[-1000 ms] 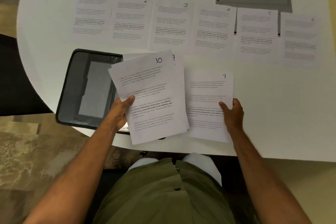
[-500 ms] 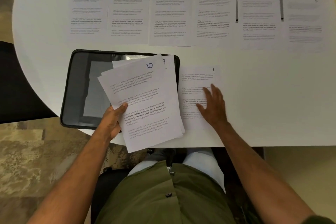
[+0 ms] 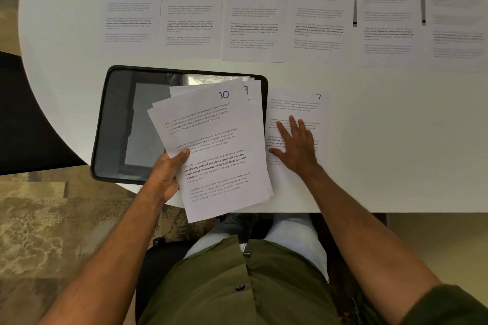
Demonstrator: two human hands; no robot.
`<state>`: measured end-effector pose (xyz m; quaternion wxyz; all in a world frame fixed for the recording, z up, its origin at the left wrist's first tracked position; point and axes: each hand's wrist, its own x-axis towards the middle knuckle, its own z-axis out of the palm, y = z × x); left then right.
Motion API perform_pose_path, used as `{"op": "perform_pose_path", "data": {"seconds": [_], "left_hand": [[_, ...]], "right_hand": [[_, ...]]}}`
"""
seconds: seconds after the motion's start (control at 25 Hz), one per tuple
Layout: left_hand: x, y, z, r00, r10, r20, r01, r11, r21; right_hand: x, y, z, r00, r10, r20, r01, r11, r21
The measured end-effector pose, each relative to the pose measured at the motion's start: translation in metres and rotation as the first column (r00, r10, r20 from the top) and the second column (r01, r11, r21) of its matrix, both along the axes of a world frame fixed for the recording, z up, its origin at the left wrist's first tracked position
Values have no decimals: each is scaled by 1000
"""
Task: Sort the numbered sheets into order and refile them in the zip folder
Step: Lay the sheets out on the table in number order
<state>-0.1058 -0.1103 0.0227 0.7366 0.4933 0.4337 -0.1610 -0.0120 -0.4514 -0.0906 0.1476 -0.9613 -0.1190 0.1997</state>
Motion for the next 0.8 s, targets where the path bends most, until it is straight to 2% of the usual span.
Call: {"op": "perform_pose_path", "data": {"seconds": [0.36, 0.52, 0.64, 0.72, 0.8], "left_hand": [[5, -3, 0, 1000, -4, -13, 4, 1000, -12], [6, -7, -1, 1000, -18, -20, 18, 1000, -18], [8, -8, -2, 999, -36, -16, 35, 999, -27], [9, -10, -1, 999, -43, -17, 42, 999, -28], [11, -13, 0, 998, -54, -20, 54, 998, -22]], "right_hand": [[2, 15, 1, 999, 11, 30, -11, 1000, 14], [2, 13, 0, 999, 10, 39, -13, 996, 91], [3, 8, -2, 999, 1, 34, -9, 966, 260], [5, 6, 3, 999, -34, -3, 32, 907, 419], [12, 10, 25, 974, -163, -156, 223, 807, 546]]}}
